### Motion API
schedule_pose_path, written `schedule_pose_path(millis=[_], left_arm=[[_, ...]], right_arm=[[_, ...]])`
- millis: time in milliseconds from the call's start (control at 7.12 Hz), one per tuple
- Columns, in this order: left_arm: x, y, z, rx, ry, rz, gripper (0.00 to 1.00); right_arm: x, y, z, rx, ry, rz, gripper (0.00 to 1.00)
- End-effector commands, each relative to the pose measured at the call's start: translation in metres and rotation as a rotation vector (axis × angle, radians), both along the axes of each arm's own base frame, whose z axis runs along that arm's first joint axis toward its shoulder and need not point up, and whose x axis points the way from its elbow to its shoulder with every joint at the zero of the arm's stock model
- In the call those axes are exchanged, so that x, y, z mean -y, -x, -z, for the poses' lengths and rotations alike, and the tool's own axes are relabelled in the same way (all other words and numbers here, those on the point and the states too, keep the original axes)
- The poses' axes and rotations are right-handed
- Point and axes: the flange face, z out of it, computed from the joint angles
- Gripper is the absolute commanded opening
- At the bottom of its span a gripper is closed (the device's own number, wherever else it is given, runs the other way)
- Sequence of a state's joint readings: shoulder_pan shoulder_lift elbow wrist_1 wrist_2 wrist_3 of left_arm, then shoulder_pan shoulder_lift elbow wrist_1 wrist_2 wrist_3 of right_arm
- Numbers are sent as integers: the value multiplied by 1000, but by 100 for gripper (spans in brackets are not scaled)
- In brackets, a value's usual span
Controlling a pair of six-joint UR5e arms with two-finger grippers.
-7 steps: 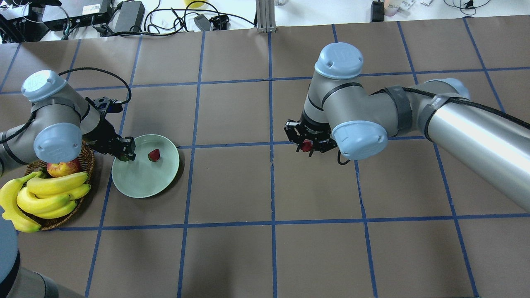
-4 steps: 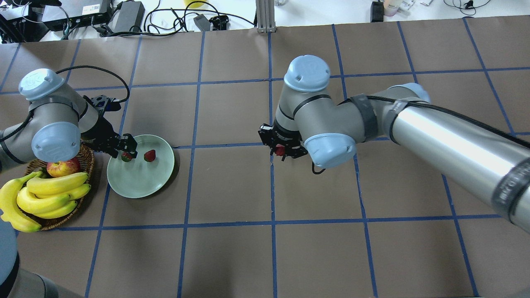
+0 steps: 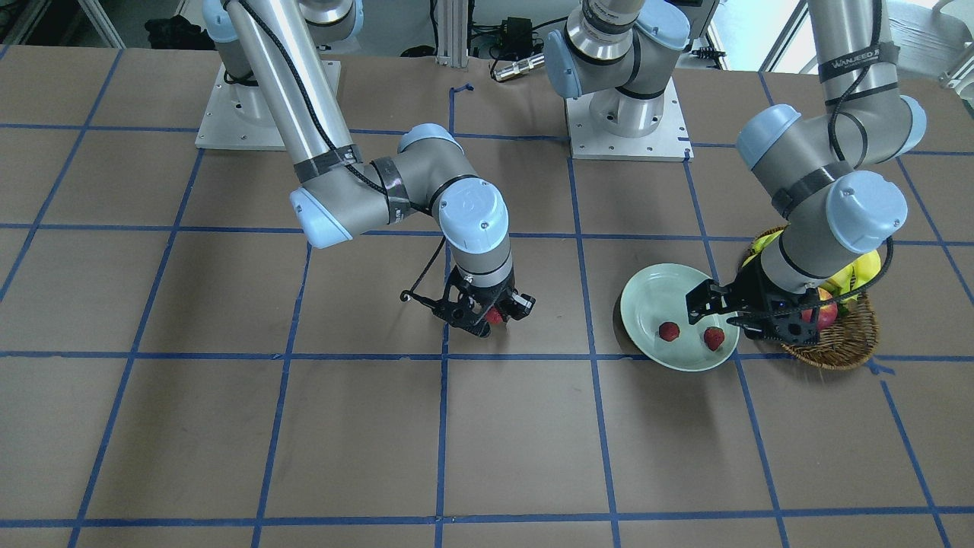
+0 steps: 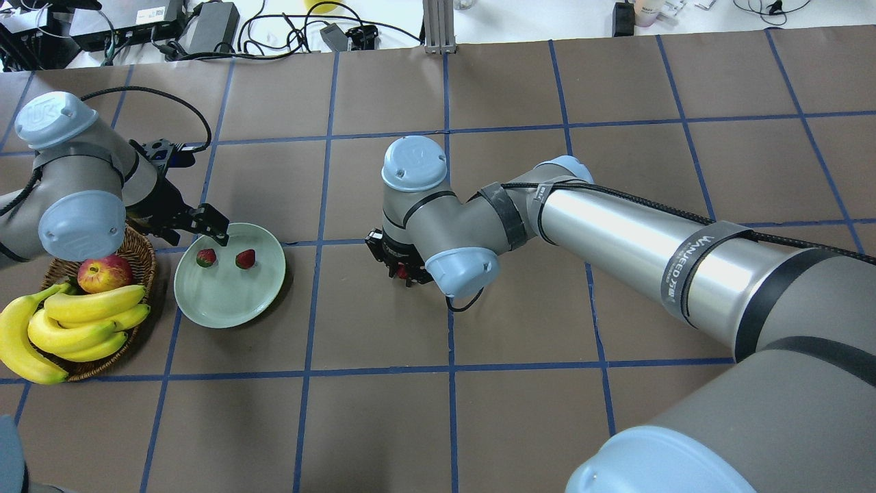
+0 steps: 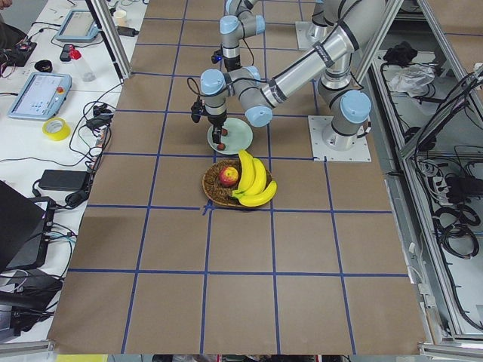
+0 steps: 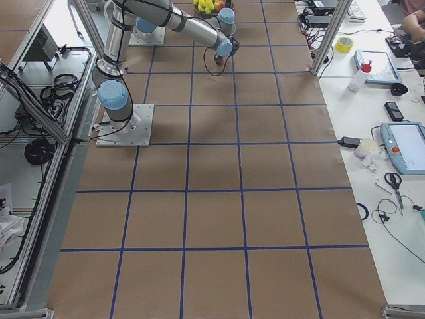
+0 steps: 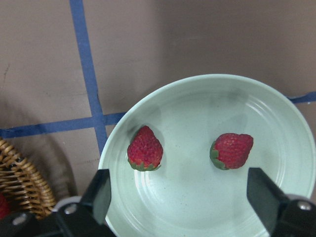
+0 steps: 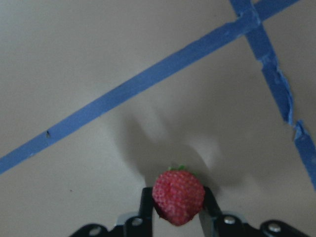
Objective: Collect all strawberries into plate
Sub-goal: 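Carry the last strawberry mid-table with the right gripper and release while the left withdraws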
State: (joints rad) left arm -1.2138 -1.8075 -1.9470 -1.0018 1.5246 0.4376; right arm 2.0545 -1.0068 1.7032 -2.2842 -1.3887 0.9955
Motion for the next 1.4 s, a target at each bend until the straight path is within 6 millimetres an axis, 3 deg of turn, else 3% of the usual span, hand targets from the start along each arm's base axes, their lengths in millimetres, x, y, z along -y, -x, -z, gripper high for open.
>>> schedule_pose_path(millis=[0, 140, 281, 421, 562, 702, 843, 983, 1124, 1264], left_arm=[[-7, 6, -21, 5, 10, -10, 97], [-7, 18, -27, 6, 18, -2, 97], [-8, 39, -33, 12, 27, -7, 97], [-8, 69, -32, 0, 25, -33, 97], [-8, 116, -25, 1, 17, -130, 97], [-15, 185, -28, 10, 42, -120, 97], [-18, 241, -36, -10, 92, -153, 98], [-16, 275, -32, -28, 98, -164, 99], [-26, 314, -12, -24, 85, -108, 98], [-31, 336, 5, -28, 88, -59, 99]], right_arm=[[4, 0, -20, 12, 26, -16, 100], [8, 13, -47, 26, 68, -59, 100], [28, 56, -84, 0, 83, -74, 100], [45, 113, -123, 0, 95, -142, 100], [54, 166, -160, -7, 91, -184, 100], [59, 216, -198, -25, 73, -255, 100], [62, 253, -227, -73, 57, -319, 100], [59, 270, -254, -114, 68, -360, 100], [47, 274, -289, -138, 112, -408, 100], [28, 274, -311, -139, 129, -445, 100]])
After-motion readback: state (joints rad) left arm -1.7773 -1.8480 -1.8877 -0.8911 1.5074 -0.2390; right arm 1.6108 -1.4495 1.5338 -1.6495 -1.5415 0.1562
